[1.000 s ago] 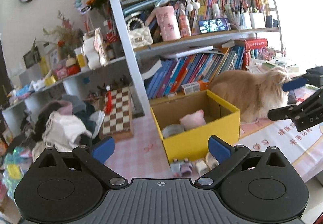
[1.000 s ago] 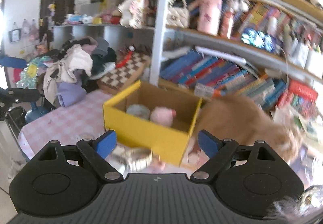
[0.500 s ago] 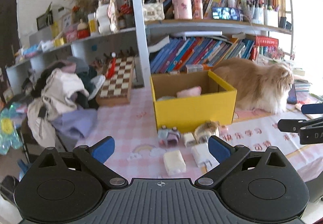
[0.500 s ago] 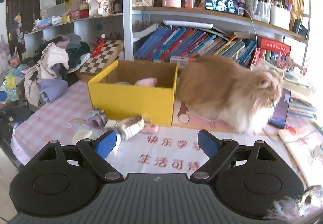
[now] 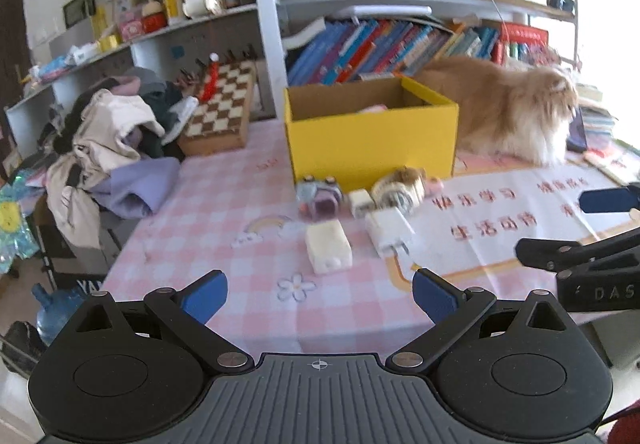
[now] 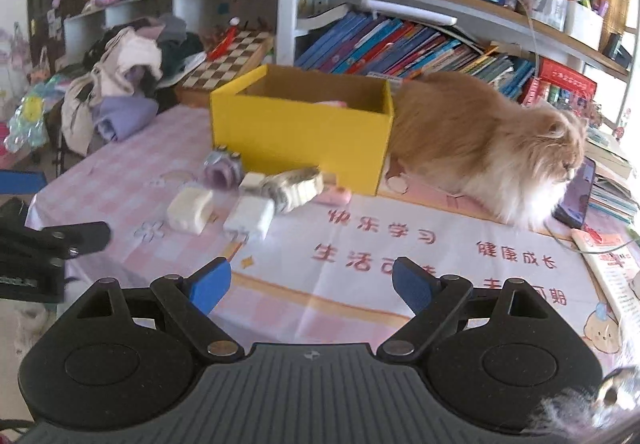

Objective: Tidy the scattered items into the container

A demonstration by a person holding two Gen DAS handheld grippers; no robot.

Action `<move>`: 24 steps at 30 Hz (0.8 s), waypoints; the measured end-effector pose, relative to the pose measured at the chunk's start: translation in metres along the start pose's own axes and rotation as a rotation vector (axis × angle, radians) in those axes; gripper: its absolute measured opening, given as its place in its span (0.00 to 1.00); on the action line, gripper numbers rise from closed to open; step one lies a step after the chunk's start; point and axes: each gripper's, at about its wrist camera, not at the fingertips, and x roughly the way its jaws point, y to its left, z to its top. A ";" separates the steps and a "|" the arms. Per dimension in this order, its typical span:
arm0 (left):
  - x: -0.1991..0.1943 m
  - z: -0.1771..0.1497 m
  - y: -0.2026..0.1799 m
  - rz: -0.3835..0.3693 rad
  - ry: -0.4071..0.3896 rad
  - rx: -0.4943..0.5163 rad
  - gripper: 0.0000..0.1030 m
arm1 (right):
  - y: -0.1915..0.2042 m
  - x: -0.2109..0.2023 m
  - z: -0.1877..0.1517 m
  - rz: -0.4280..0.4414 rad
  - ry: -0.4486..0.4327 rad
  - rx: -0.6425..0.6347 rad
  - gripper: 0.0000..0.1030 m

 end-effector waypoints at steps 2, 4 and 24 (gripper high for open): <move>0.001 -0.001 -0.001 -0.006 0.003 0.007 0.97 | 0.004 0.001 0.000 0.008 0.007 -0.012 0.86; 0.001 -0.002 -0.001 -0.010 0.004 0.008 0.97 | 0.006 0.001 0.000 0.013 0.011 -0.017 0.87; 0.012 -0.012 0.005 -0.033 0.063 -0.022 0.97 | 0.020 0.014 -0.005 0.022 0.092 -0.038 0.92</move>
